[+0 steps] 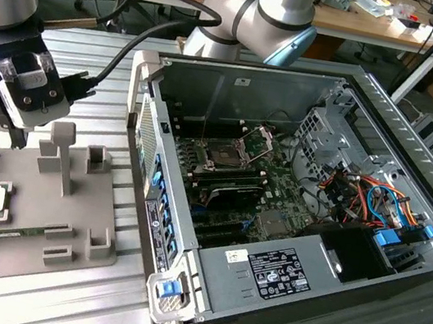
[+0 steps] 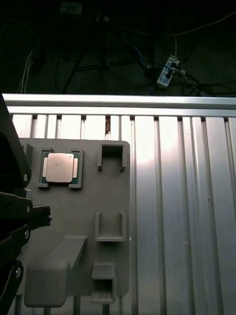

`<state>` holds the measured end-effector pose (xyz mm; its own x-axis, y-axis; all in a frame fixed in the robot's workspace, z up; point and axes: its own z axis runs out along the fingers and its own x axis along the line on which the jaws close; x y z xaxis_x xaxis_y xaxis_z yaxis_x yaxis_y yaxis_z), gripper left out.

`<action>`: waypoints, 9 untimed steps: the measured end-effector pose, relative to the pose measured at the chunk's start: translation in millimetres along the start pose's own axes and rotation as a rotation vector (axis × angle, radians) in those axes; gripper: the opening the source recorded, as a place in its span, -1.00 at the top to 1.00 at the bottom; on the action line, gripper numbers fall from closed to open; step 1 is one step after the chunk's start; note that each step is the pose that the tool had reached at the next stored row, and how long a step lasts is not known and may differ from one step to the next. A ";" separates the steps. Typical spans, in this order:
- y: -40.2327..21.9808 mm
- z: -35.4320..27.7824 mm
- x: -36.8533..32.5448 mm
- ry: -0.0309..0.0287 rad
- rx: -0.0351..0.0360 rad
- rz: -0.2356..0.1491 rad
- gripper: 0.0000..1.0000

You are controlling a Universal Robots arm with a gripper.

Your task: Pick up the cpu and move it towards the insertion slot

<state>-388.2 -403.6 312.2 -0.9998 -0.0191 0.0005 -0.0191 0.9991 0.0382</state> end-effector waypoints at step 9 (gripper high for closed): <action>-0.1 4.5 6.1 -0.0001 -0.0001 0.000 0.79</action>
<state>-394.3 -403.6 307.7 -0.9998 -0.0192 0.0003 -0.0192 0.9991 0.0383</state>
